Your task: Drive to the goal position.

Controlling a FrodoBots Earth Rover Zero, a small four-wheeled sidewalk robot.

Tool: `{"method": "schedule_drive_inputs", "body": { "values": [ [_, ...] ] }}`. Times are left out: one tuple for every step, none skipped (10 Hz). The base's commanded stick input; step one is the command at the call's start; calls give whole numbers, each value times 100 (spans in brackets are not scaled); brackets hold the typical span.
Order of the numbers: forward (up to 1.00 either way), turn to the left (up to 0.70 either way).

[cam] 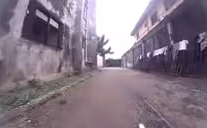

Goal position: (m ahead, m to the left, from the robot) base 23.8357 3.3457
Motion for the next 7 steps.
{"method": "schedule_drive_inputs", "body": {
  "values": [
    [70, -22],
    [70, -31],
    [70, -9],
    [70, 0],
    [70, 0],
    [70, 0],
    [70, 0]
  ]
}}
